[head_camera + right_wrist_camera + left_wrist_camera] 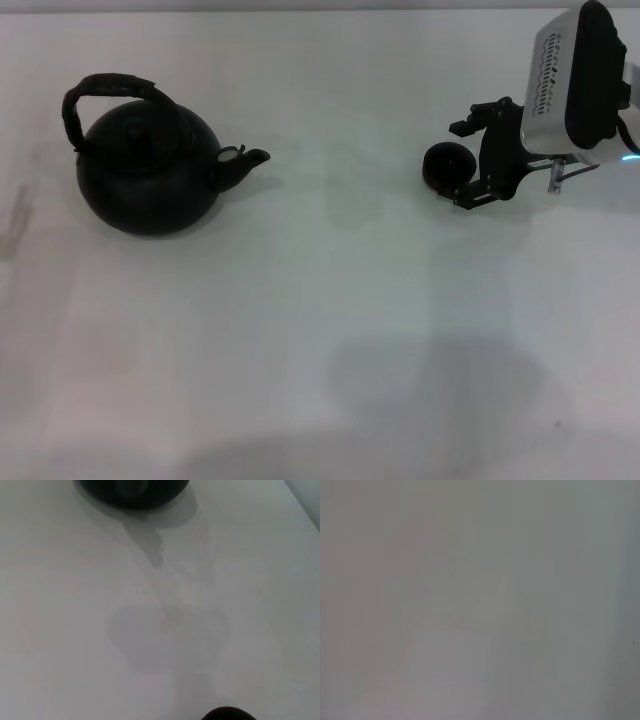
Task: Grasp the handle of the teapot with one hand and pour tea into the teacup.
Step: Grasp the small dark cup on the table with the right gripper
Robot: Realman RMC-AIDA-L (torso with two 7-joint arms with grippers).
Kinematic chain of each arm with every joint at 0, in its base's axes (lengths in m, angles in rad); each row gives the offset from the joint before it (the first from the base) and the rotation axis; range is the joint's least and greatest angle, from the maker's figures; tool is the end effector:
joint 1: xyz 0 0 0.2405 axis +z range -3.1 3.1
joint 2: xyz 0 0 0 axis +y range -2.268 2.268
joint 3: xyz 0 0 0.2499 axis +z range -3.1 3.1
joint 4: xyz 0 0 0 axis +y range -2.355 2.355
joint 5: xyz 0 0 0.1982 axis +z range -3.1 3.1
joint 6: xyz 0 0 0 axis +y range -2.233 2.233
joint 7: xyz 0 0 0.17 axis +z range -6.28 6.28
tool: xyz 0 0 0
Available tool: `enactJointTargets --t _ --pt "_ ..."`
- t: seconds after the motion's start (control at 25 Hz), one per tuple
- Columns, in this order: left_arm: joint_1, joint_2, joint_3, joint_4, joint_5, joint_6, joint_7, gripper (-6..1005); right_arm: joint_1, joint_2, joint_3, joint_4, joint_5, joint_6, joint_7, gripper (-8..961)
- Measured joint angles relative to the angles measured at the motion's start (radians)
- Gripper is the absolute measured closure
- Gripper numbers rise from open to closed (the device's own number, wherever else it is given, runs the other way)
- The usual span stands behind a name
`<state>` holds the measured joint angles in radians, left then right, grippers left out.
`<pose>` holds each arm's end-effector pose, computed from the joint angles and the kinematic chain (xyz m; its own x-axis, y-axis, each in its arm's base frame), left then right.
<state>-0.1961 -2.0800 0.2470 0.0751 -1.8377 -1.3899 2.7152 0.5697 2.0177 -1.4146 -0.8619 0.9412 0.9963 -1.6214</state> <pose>-0.3827 0.2507 0.0264 0.6528 0.0118 0.7575 0.7565 -0.0630 -0.6509 0.2517 0.3771 -0.0563 0.9774 -0.0529 0.2045 0.0268 -0.9291 -0.3688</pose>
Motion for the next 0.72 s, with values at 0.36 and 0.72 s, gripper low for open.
enactJointTargets --t 0.36,0.72 --pt "-0.005 0.001 0.000 0.000 0.000 0.000 0.000 148 -0.004 0.002 -0.001 0.005 -0.001 -0.001 -0.005 103" --pt "-0.004 0.002 0.000 0.000 0.000 0.002 0.000 148 -0.007 0.004 -0.004 0.009 0.003 -0.013 -0.020 105"
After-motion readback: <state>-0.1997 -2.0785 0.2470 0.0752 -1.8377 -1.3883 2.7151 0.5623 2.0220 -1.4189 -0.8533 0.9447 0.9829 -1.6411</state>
